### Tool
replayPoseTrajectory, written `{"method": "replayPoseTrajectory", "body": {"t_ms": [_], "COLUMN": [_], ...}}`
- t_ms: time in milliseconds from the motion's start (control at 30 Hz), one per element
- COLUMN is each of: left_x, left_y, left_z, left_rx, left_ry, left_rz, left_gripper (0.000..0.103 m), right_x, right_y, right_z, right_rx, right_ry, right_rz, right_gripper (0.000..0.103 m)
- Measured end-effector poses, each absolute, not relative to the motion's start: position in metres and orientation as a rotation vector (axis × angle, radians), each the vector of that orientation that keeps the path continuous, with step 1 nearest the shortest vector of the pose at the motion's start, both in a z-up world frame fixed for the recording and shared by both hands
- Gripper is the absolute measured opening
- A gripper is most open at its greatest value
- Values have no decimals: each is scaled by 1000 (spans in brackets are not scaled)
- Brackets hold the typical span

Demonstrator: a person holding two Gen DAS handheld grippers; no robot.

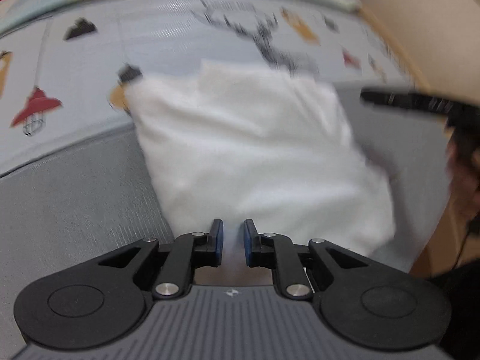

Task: Fold small clothes

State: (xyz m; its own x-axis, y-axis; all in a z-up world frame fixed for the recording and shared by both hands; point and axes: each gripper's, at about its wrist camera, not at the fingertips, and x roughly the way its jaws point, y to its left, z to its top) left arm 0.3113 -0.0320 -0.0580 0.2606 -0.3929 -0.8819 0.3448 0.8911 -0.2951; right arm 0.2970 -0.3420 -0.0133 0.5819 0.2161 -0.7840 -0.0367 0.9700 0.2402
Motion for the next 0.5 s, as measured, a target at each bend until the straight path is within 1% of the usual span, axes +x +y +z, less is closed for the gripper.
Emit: {"method": "replayPoseTrajectory", "body": {"t_ms": [133, 333, 367, 400, 433, 467, 500], "left_x": [325, 348, 353, 357, 360, 365, 369], "left_y": [-13, 14, 16, 18, 18, 18, 16], "left_z": [-53, -53, -54, -54, -54, -54, -54], "left_rx": [-129, -318, -348, -365, -378, -379, -378], "left_ry": [1168, 1125, 1120, 1115, 1106, 1098, 1091], "left_rz": [-361, -203, -191, -186, -184, -188, -198], "left_gripper": [18, 21, 21, 21, 21, 21, 21], "right_x": [320, 340, 341, 342, 342, 341, 341], "right_y": [-351, -345, -344, -345, -348, -352, -355], "right_z": [-32, -64, -64, -62, -59, -57, -57], "right_rx": [323, 390, 386, 388, 400, 419, 415], "right_ry": [976, 1073, 1061, 1038, 1008, 984, 982], "right_rz": [101, 91, 94, 86, 58, 27, -6], "right_gripper": [43, 43, 28, 10, 5, 4, 0]}}
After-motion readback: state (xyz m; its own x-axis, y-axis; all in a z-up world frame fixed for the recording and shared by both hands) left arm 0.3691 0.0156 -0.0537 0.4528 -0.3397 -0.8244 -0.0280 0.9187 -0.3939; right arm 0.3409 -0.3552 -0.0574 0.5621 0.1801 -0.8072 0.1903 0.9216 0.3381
